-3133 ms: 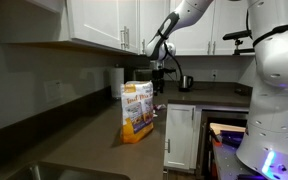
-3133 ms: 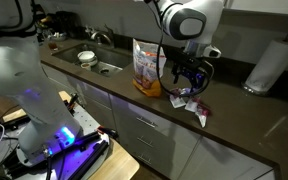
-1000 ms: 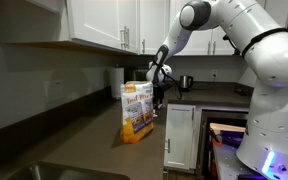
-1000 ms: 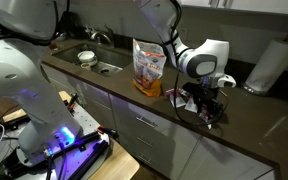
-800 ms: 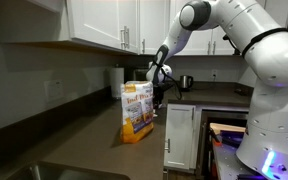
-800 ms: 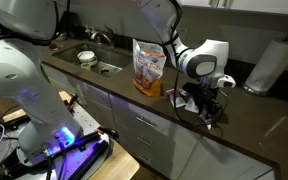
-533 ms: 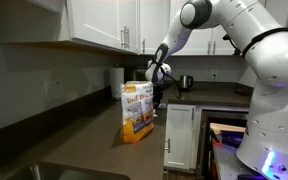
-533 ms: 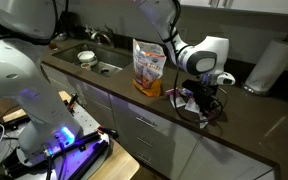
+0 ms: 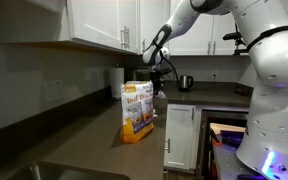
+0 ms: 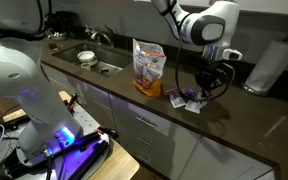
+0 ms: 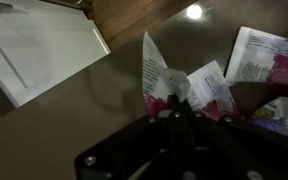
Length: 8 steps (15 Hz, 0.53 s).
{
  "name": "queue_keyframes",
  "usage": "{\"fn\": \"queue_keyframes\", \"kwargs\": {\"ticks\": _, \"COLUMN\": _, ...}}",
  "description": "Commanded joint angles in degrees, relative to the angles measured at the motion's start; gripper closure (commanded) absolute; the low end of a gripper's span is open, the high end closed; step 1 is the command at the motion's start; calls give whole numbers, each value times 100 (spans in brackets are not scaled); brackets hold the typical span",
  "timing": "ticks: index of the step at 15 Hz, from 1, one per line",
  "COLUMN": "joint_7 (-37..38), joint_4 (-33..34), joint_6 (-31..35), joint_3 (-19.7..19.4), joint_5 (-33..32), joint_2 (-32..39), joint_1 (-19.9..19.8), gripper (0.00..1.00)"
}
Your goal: Place a snack pack in the large packet
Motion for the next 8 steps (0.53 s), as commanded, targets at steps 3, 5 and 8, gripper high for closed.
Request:
{"fn": "queue_keyframes", "kwargs": {"ticks": 3, "joint_7": -217, "joint_4": -72, "joint_6": -1067, "joint_3": 103, "joint_5": 31, "joint_2": -960, "joint_1": 60, "gripper": 100}}
{"fn": "queue_keyframes", "kwargs": {"ticks": 5, "joint_7": -318, "joint_4": -88, "joint_6": -1378, "joint_3": 148, "joint_5": 97, "joint_2": -1235, "joint_1": 85, "gripper": 100}}
{"fn": "queue_keyframes", "kwargs": {"ticks": 8, "joint_7": -603, "joint_4": -154, "joint_6": -1752, "joint_3": 218, "joint_5": 260, "joint_2": -1647, "joint_1": 119, "gripper": 100}}
